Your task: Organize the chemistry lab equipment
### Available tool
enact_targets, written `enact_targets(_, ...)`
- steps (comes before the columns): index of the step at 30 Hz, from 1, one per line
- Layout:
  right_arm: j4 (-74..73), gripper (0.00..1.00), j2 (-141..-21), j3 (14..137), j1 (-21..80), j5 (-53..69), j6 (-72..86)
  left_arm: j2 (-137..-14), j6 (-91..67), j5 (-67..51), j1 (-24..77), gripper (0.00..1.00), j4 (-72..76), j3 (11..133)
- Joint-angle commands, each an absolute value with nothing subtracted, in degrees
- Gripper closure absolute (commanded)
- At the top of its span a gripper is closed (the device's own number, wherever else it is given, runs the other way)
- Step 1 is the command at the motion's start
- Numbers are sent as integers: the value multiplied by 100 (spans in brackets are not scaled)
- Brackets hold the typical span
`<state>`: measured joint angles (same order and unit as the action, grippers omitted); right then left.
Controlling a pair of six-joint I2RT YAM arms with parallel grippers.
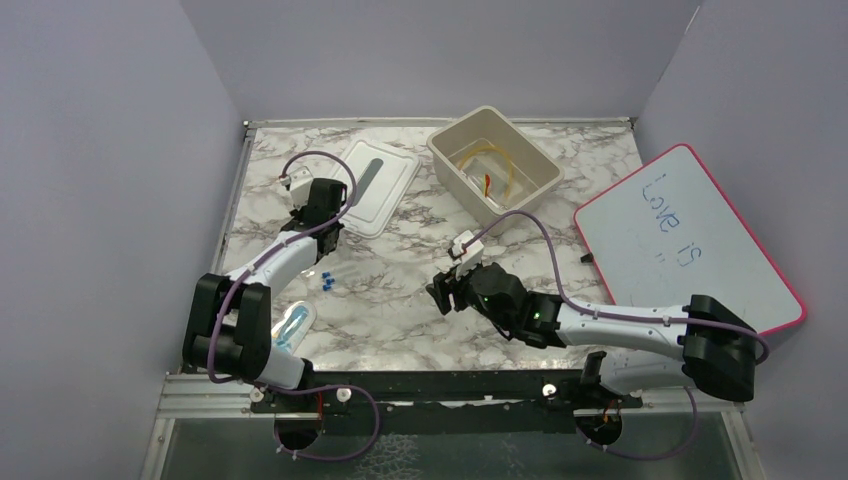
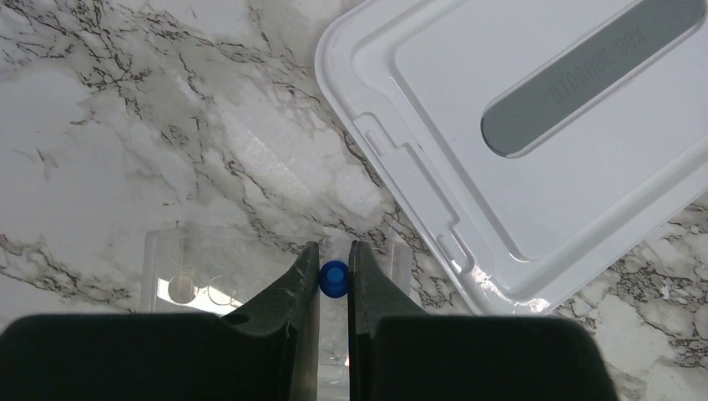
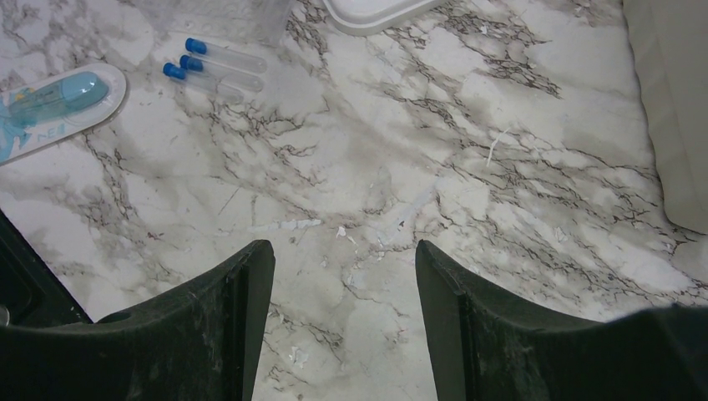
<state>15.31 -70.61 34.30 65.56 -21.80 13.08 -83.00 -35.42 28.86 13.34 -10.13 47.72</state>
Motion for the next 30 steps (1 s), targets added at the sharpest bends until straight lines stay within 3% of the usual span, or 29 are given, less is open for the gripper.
enact_targets(1, 1499, 33, -7105, 3437, 6539, -2268, 1340, -8397, -3454, 2857, 1357, 87, -850, 4683)
enact_targets(16, 1541, 33, -7131, 3382, 6513, -2373, 1314, -8569, -3197, 3820, 1999, 83, -772, 4663)
enact_targets(30, 1556, 33, -7152, 3375, 6486, -2379, 1310, -8179, -3051, 4427, 2478, 84, 232, 3952)
